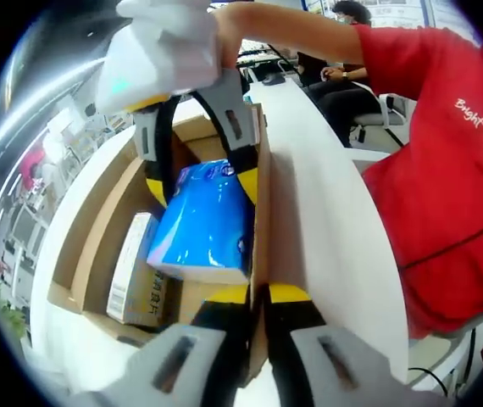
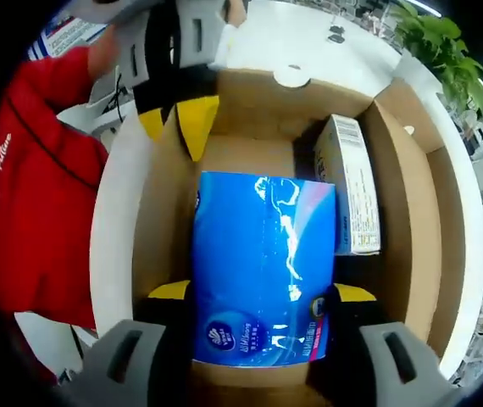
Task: Operate the shoe box by opening the lid, removing the specified soft item, and placing it in the target area until the item is outside and the box remains undamaged.
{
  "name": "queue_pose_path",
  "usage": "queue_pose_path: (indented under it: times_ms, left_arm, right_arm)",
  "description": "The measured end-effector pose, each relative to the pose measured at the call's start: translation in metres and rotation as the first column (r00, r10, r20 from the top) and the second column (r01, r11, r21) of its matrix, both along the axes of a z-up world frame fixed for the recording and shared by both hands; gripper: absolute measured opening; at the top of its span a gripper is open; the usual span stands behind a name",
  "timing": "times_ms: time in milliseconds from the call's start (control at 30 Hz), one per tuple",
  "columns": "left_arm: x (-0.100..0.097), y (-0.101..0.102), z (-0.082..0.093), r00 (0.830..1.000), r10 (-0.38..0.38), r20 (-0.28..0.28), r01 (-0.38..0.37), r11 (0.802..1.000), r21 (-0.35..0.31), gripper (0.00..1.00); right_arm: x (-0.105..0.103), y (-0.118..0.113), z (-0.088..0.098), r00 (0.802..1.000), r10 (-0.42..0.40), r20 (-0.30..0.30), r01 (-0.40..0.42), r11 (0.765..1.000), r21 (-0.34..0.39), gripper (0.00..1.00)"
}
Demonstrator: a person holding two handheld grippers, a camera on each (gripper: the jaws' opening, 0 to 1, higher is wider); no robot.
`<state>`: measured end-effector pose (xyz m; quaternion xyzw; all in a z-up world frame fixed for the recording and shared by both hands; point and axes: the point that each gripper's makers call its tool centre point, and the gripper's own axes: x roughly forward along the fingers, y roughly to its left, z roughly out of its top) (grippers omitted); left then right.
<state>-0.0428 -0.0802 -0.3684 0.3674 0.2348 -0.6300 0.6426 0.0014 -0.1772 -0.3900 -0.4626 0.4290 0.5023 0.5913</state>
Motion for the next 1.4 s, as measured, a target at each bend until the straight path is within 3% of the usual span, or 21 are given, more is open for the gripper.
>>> queue_pose_path:
  times_ms: [300,367,533,867,967,1067,1133,1167,1233,1400]
  left_arm:
    - [0.000,0.000,0.000,1.000,0.000,0.007,0.000,1.000,-0.010,0.05]
    - [-0.001,-0.001,0.001,1.000,0.000,0.006,0.000,1.000,-0.011,0.05]
    - [0.000,0.000,0.000,1.000,-0.001,0.008,0.001,1.000,-0.011,0.05]
    - [-0.001,-0.001,0.001,1.000,-0.001,0.010,0.001,1.000,-0.014,0.05]
    - [-0.001,-0.001,0.001,1.000,-0.001,0.011,0.001,1.000,-0.013,0.05]
    - [0.000,0.000,0.000,1.000,0.000,0.005,0.000,1.000,-0.011,0.05]
    - [-0.001,0.000,0.001,1.000,0.000,0.005,0.000,1.000,-0.011,0.05]
    - [-0.002,0.000,0.001,1.000,-0.001,0.006,0.001,1.000,-0.011,0.05]
    - [-0.003,-0.001,0.003,1.000,-0.001,0.009,0.001,1.000,-0.012,0.05]
    - [-0.002,0.000,0.002,1.000,-0.001,0.004,0.001,1.000,-0.012,0.05]
  right_arm:
    - [0.000,-0.033,-0.007,1.000,-0.018,-0.013,0.017,0.992,-0.124,0.66]
    - [-0.001,-0.048,-0.004,0.999,-0.038,-0.018,0.033,0.978,-0.206,0.66]
    - [-0.001,-0.056,-0.008,0.999,-0.028,-0.021,0.022,0.970,-0.243,0.66]
    - [0.000,-0.063,-0.012,0.998,-0.054,-0.025,0.048,0.980,-0.193,0.69]
    - [-0.001,-0.061,-0.014,1.000,0.007,-0.018,-0.010,0.980,-0.197,0.73]
    - [-0.004,-0.039,-0.022,0.999,-0.031,-0.039,0.027,0.996,-0.089,0.81]
    - [0.003,-0.036,-0.024,1.000,-0.022,-0.011,0.021,0.995,-0.097,0.83]
    - [0.002,-0.028,-0.030,1.000,-0.004,-0.027,0.001,0.996,-0.084,0.82]
    - [0.011,-0.036,-0.037,1.000,-0.026,-0.002,0.025,0.984,-0.174,0.84]
    - [0.011,-0.034,-0.037,0.995,-0.073,-0.063,0.058,0.975,-0.213,0.86]
